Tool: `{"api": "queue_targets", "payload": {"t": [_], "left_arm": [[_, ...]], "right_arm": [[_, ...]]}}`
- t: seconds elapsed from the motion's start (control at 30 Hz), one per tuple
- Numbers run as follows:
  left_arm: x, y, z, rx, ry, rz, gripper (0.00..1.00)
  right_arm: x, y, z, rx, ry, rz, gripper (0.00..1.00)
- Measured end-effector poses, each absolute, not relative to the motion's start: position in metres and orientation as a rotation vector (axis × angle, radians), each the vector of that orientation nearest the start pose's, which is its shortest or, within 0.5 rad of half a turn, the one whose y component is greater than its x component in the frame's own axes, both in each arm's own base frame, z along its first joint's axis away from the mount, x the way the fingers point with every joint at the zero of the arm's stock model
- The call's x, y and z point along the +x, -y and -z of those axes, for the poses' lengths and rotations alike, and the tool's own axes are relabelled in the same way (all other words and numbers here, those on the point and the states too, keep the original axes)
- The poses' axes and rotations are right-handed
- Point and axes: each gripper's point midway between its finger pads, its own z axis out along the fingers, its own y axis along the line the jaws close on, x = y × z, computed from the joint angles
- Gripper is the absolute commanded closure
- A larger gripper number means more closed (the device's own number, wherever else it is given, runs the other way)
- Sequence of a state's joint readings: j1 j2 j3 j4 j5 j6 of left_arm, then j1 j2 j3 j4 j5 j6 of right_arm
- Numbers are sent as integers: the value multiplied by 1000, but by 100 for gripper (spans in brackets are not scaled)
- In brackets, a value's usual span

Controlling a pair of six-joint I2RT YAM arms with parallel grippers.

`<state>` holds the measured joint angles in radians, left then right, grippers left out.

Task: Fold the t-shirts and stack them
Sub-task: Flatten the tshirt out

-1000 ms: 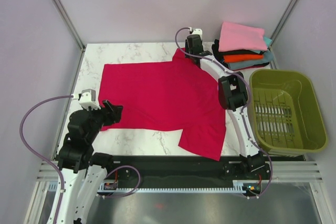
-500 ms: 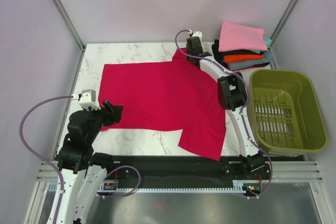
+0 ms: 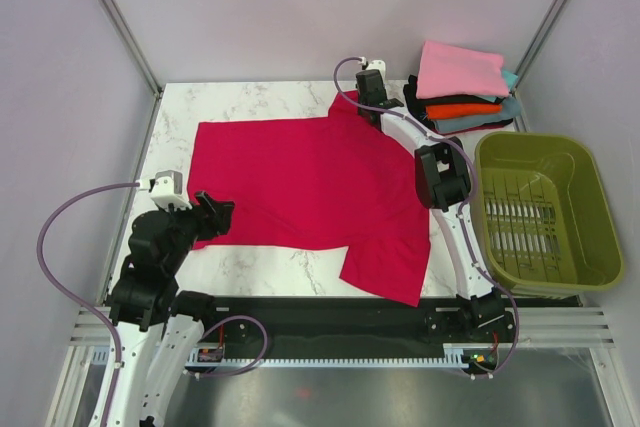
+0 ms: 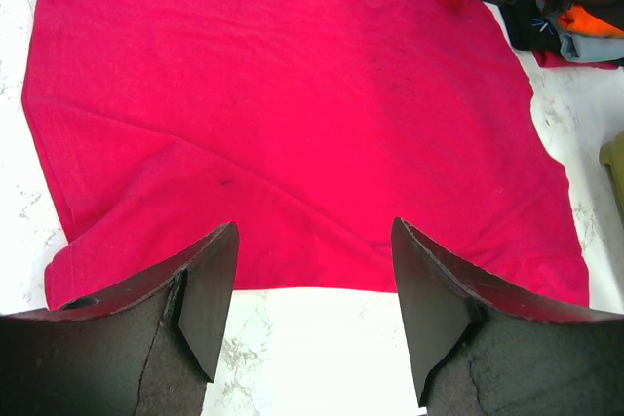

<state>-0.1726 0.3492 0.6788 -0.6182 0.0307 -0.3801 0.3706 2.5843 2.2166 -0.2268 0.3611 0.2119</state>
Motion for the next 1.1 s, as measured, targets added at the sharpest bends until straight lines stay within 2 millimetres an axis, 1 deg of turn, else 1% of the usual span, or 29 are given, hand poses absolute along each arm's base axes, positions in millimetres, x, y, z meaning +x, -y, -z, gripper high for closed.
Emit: {"api": "queue_targets", "payload": {"t": [0.03, 0.13, 0.2, 0.33, 0.43, 0.53, 0.63, 0.77, 0.8, 0.83, 0.87, 0.9, 0.93, 1.0, 1.1], "left_arm": [[205, 57, -232, -172, -1871, 411, 28], [205, 58, -232, -170, -1872, 412, 28], [205, 57, -231, -171, -1874, 411, 28], [205, 58, -230, -169, -1876, 412, 28], [205, 58, -229, -167, -1877, 414, 28], [205, 59, -229, -166, -1878, 414, 28], [205, 59, -229, -166, -1878, 414, 28], [205, 59, -229, -166, -1878, 413, 28], [205, 59, -229, -166, -1879, 413, 28], [205, 59, -229, -166, -1879, 413, 28], [205, 59, -229, -166, -1879, 413, 28], [205, 59, -229, -166, -1880, 413, 28], [205, 59, -229, -166, -1880, 413, 28], [205, 59, -228, -167, -1883, 412, 28], [206, 58, -227, -173, -1889, 407, 28]], "right_arm": [[645, -192, -52, 38, -2122, 50, 82], [645, -191, -52, 34, -2122, 58, 96], [646, -191, -52, 32, -2121, 61, 99], [647, -190, -54, 35, -2117, 58, 100], [653, -191, -59, 41, -2092, 32, 100], [669, -193, -67, 60, -2033, -17, 100], [691, -196, -73, 88, -1945, -66, 100], [713, -198, -72, 122, -1820, -122, 100], [718, -199, -70, 124, -1788, -137, 96], [724, -200, -70, 130, -1751, -151, 66], [729, -202, -70, 140, -1712, -171, 41], [732, -203, -68, 141, -1686, -178, 20], [736, -205, -69, 147, -1652, -192, 2], [741, -206, -68, 145, -1605, -205, 2], [743, -210, -77, 133, -1553, -233, 2]]}}
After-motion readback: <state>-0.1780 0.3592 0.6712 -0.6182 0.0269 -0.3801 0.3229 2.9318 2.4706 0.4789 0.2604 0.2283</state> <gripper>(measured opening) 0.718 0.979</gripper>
